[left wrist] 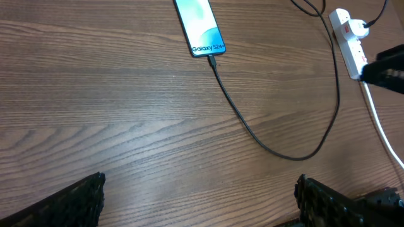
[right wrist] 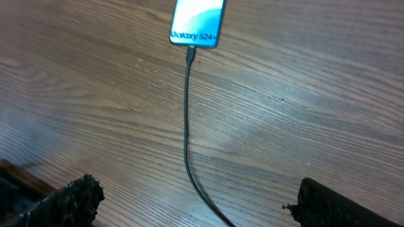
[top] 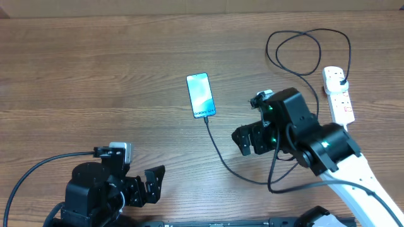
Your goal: Plug charger to phone and switch on socket
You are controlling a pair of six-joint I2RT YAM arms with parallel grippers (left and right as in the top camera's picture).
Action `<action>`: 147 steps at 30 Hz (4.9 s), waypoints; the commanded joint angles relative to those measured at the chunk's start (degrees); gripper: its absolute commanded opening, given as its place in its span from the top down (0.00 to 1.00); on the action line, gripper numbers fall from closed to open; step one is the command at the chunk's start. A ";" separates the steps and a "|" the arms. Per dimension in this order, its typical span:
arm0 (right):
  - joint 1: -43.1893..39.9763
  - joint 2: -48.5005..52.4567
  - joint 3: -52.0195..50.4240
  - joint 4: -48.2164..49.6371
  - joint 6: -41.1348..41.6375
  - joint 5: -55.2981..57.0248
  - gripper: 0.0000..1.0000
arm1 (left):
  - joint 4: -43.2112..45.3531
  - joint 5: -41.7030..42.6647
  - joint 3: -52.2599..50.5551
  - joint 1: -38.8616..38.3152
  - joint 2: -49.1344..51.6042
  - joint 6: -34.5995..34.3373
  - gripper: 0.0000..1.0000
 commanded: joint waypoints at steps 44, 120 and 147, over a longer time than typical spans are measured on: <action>12.20 -20.13 -33.59 33.31 1.29 6.69 0.00 | -1.27 2.34 -23.06 7.48 -27.58 -2.49 0.00; 12.20 -11.54 -33.59 33.29 1.27 9.05 0.00 | 64.30 -1.57 -52.87 15.39 -29.46 18.60 0.01; -6.75 -67.14 -58.42 54.73 -0.24 9.01 0.00 | 64.30 -1.57 -52.87 15.39 -29.46 18.58 0.00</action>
